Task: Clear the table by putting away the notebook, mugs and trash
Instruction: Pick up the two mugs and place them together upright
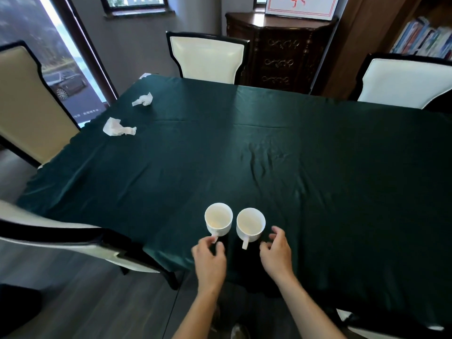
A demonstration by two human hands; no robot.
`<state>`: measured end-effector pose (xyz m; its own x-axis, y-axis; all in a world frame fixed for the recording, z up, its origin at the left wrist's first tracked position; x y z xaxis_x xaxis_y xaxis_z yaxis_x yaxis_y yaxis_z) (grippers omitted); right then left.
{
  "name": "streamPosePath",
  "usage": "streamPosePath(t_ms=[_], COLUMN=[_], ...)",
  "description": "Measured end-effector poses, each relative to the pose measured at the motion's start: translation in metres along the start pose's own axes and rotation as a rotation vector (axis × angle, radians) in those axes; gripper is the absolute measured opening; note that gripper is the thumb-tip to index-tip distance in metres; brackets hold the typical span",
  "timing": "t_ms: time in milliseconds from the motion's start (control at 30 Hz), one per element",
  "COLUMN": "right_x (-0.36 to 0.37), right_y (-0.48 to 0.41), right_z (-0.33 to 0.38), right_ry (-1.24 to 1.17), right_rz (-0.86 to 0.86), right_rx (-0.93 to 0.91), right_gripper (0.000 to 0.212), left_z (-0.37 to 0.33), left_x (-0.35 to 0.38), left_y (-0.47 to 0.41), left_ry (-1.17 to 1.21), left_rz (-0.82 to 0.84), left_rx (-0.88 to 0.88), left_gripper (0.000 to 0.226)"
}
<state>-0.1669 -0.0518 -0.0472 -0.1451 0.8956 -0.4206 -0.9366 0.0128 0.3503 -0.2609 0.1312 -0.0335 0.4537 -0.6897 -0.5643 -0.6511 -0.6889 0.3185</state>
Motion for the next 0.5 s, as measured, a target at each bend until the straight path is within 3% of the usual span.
streamPosePath(t_ms=[67, 133, 200, 500], right_x=[0.004, 0.015, 0.024, 0.051], right_y=[0.016, 0.026, 0.031, 0.031], right_z=[-0.005, -0.004, -0.002, 0.004], right_ry=[-0.167, -0.303, -0.386, -0.482], right_rz=[-0.075, -0.037, 0.008, 0.105], right_rx=[0.004, 0.006, -0.002, 0.033], right_gripper=[0.018, 0.003, 0.004, 0.021], left_z=[0.012, 0.012, 0.01, 0.015], left_x=[-0.005, -0.004, -0.003, 0.009], left_y=[-0.007, -0.013, -0.018, -0.03], left_ry=[0.026, 0.027, 0.05, 0.226], left_rz=[-0.009, 0.039, 0.068, 0.083], left_rx=[-0.067, -0.058, -0.055, -0.101], left_gripper=[0.028, 0.024, 0.014, 0.018])
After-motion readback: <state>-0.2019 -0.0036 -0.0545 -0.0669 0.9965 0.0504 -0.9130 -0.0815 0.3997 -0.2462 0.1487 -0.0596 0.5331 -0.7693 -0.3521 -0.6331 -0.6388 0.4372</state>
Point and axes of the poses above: each hand's wrist, its own y-axis away from the middle knuckle, its own x-axis out of the palm, z = x × y, the point moved 5 cm from there along -y, towards the middle knuckle, and after that the axes turned 11 degrees about -y, right-handed, at the moved point
